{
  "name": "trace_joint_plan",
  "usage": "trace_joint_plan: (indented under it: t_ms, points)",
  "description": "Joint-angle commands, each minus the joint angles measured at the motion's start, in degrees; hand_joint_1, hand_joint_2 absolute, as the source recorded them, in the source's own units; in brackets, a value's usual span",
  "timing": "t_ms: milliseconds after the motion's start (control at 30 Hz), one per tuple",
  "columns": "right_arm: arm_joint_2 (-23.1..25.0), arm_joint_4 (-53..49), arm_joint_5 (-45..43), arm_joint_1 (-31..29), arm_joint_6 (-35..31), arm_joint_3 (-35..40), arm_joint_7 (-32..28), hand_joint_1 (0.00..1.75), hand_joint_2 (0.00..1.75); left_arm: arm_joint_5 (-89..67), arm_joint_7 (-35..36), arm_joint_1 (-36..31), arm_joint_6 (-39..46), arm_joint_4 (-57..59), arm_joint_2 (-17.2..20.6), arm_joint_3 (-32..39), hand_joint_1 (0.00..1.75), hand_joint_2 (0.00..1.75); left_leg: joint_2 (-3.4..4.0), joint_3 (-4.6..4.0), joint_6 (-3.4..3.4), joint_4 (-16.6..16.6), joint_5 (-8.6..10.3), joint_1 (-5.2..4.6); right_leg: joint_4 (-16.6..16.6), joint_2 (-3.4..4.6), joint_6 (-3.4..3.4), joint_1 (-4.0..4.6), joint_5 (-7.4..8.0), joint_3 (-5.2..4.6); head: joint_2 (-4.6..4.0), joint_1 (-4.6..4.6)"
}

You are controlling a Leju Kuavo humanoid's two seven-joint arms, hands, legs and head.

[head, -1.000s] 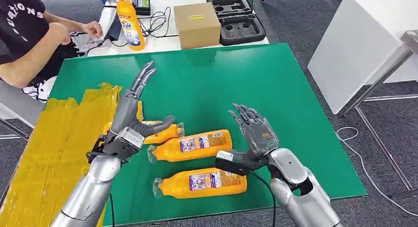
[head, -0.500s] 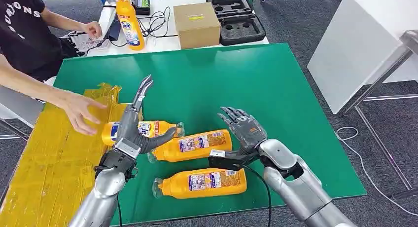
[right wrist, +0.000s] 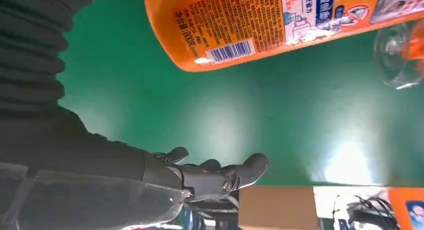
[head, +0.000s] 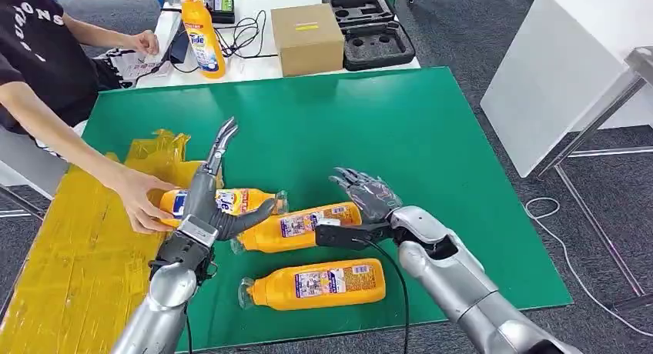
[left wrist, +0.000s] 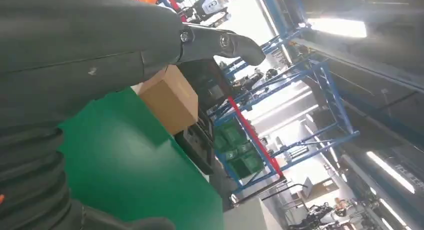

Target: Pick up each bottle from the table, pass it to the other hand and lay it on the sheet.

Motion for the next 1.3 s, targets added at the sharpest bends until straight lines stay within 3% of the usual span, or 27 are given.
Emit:
trace_joint_plan:
  t_ms: [33,367,767,1000,1167,1200,1233,1267,1300]
  points:
    - [2.4,10.9,-0.5,-3.6,-0.2,2.1,1.3,0.0,1.75,0.0,0.4,-1.7,0.3,3.3,-1.1,0.7,0.0,1.75,-0.03,0.34,-0.12,0.0,-0.15,0.1,-0.1,0.03,-0.15,0.09,-0.1,0.36,0.0,-0.02]
    - [3.4,14.3,0.4,-4.6,0.2,3.9,0.3,0.0,1.75,0.3,0.9,-2.0,0.8,3.6,-0.6,0.4,0.0,1.75,-0.07,0.3,-0.11,0.0,-0.14,0.08,0.0,-0.02,-0.15,0.08,-0.11,0.32,0.0,-0.02]
    - [6.3,16.4,9.3,-4.6,-8.5,8.8,3.2,0.0,1.75,0.3,0.8,-1.6,1.6,3.5,-1.2,1.9,0.0,1.75,-0.06,0.23,-0.1,0.0,-0.1,0.09,0.0,-0.02,-0.12,0.09,-0.08,0.24,0.0,0.0]
    - [6.6,17.2,10.9,-4.7,-7.4,8.7,3.2,0.0,1.75,0.5,0.8,-1.4,1.6,3.8,-2.0,2.8,0.0,1.75,-0.04,0.19,-0.07,0.0,-0.07,0.05,0.0,-0.01,-0.1,0.04,-0.06,0.18,0.0,0.0]
    - [7.3,21.8,11.3,-6.6,-2.8,9.3,3.2,0.0,1.75,0.4,1.1,-2.2,0.8,4.1,-2.5,3.5,0.0,1.75,-0.05,0.2,-0.08,0.0,-0.08,0.06,0.0,-0.02,-0.11,0.05,-0.07,0.2,0.0,0.0]
    - [7.3,21.8,11.3,-6.6,-2.8,9.3,3.2,0.16,1.75,0.4,1.1,-2.2,0.8,4.1,-2.5,3.5,0.0,1.75,-0.03,0.14,-0.07,0.0,-0.06,0.04,0.0,0.0,-0.08,0.02,-0.05,0.13,0.0,-0.02]
    - [7.6,22.7,11.1,-6.9,-2.6,9.0,3.8,0.7,1.75,0.4,1.1,-2.2,0.8,4.2,-2.5,3.6,0.0,1.75,-0.07,0.26,-0.11,0.0,-0.11,0.09,0.0,-0.02,-0.14,0.08,-0.09,0.28,0.0,0.0]
    - [7.8,23.1,10.9,-7.2,-2.8,8.5,4.6,1.45,1.75,0.4,1.1,-1.9,0.8,3.9,-2.6,3.8,0.0,1.75,-0.06,0.16,-0.08,0.0,-0.06,0.05,0.0,-0.03,-0.1,0.04,-0.06,0.16,0.0,-0.02]
    - [7.9,23.2,10.9,-7.3,-2.8,8.4,4.6,1.59,1.75,0.4,1.1,-1.8,0.9,3.8,-2.6,3.8,0.0,1.75,-0.07,0.29,-0.12,0.0,-0.13,0.11,0.0,-0.02,-0.16,0.09,-0.11,0.31,0.0,0.0]
